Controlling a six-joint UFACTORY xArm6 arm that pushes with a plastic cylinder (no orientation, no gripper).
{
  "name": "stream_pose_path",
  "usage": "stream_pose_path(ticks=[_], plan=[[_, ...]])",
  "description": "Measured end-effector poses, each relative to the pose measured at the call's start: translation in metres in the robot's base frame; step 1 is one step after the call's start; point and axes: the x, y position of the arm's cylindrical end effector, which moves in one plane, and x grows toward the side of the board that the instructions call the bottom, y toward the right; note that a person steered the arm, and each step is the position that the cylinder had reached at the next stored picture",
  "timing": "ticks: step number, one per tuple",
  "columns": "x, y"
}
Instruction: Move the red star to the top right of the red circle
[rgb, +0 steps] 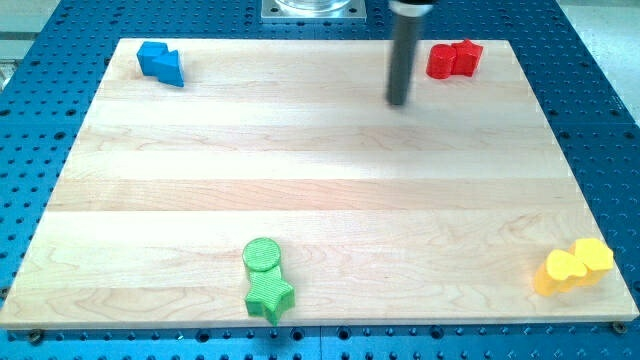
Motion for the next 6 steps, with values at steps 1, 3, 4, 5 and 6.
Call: stream_pose_path(ticks=[1,3,4,5,6], plan=[[-0.013,0.083],[-0.052,0.058],[-0.049,0.071],[-0.068,0.100],[-0.093,0.073]])
